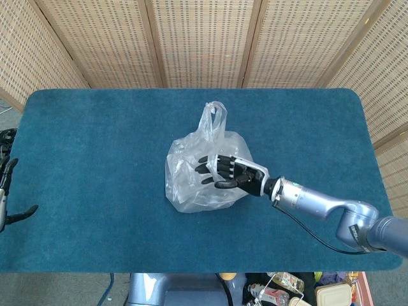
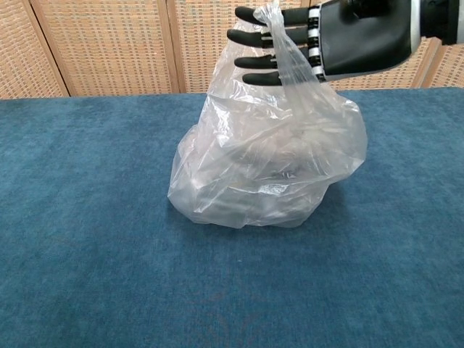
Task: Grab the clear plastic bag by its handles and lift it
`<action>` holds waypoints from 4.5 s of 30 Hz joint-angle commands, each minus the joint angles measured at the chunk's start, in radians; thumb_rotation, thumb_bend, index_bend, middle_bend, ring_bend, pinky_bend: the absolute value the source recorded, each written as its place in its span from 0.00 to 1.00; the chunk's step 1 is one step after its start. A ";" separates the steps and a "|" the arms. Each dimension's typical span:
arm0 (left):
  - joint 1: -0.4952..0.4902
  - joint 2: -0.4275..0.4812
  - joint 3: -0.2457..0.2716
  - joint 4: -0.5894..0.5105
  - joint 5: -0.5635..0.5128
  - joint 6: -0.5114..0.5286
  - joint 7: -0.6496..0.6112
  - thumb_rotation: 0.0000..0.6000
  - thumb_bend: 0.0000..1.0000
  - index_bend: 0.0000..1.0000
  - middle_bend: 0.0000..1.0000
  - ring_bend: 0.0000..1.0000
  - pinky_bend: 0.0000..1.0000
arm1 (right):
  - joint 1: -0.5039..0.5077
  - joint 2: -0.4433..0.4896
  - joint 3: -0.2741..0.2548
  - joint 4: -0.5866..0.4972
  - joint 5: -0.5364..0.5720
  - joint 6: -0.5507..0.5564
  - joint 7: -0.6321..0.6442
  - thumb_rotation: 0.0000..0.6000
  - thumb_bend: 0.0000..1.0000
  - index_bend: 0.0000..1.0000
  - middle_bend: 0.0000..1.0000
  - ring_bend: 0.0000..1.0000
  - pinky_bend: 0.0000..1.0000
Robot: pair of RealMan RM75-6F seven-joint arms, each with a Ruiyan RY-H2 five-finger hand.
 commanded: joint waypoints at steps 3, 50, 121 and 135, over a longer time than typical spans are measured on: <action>-0.001 0.001 -0.003 0.002 -0.005 -0.004 -0.005 1.00 0.02 0.00 0.00 0.00 0.00 | 0.030 -0.004 0.005 0.024 -0.004 0.010 0.063 1.00 0.00 0.36 0.40 0.31 0.27; -0.809 -0.304 -0.183 0.623 0.318 -0.387 -0.202 1.00 0.24 0.07 0.00 0.00 0.00 | 0.070 0.080 -0.143 0.032 -0.069 0.072 0.019 1.00 0.00 0.43 0.56 0.50 0.51; -0.956 -0.349 0.026 0.684 0.401 -0.001 -0.206 1.00 0.53 0.71 0.00 0.00 0.04 | 0.003 0.027 0.041 -0.009 0.346 -0.127 -0.202 1.00 0.00 0.43 0.56 0.45 0.47; -0.965 -0.323 0.004 0.571 0.399 -0.032 -0.142 1.00 0.52 0.69 0.00 0.00 0.04 | -0.046 0.007 0.171 -0.088 0.493 -0.237 -0.423 1.00 0.00 0.40 0.49 0.35 0.44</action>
